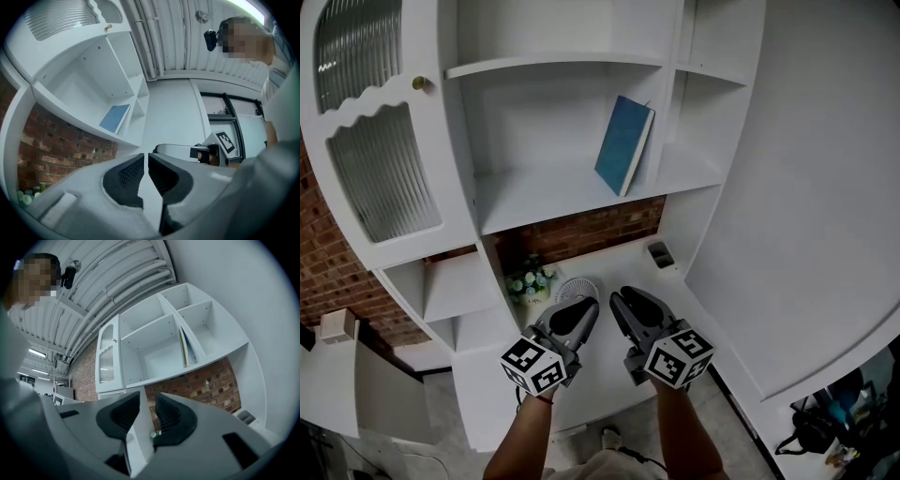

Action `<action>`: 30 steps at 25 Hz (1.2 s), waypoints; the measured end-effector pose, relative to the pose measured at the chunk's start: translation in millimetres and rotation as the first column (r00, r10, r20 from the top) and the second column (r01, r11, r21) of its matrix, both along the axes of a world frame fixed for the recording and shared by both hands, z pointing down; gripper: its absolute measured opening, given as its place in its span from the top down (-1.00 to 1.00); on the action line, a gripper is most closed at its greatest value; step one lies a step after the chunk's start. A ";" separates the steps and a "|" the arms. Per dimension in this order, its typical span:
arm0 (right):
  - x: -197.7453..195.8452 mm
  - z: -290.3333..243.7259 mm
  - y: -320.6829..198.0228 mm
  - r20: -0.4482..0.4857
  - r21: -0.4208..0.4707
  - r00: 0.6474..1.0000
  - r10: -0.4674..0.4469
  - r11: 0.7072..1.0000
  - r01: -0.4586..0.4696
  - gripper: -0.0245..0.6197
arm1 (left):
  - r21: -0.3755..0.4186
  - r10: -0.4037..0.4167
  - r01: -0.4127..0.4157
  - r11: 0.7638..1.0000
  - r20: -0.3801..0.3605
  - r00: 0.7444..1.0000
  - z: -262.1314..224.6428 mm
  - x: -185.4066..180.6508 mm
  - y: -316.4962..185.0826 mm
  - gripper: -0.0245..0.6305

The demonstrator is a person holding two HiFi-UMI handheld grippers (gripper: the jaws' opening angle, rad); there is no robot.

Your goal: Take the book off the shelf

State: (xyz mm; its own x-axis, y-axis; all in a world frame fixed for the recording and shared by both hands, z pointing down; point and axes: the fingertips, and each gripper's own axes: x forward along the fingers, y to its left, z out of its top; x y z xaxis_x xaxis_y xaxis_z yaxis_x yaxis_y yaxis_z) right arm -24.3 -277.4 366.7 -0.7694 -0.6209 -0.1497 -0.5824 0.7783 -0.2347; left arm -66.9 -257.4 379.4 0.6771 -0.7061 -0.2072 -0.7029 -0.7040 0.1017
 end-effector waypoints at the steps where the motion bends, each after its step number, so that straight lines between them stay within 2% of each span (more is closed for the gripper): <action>1: 0.7 -0.9 -4.0 -0.001 0.001 1.000 0.000 1.000 0.000 0.57 | 0.002 0.000 0.000 1.000 0.001 1.000 -1.5 1.1 -4.3 0.89; 13: 5.3 -19.9 -48.7 -0.004 0.019 1.000 -0.020 1.000 0.020 0.57 | 0.021 -0.002 0.001 1.000 0.024 1.000 -21.4 15.2 -50.3 0.89; 30: 13.8 -45.5 -104.2 -0.013 0.039 0.999 -0.042 0.998 0.042 0.56 | 0.058 -0.046 0.044 0.997 0.039 0.998 -45.1 28.9 -99.0 0.89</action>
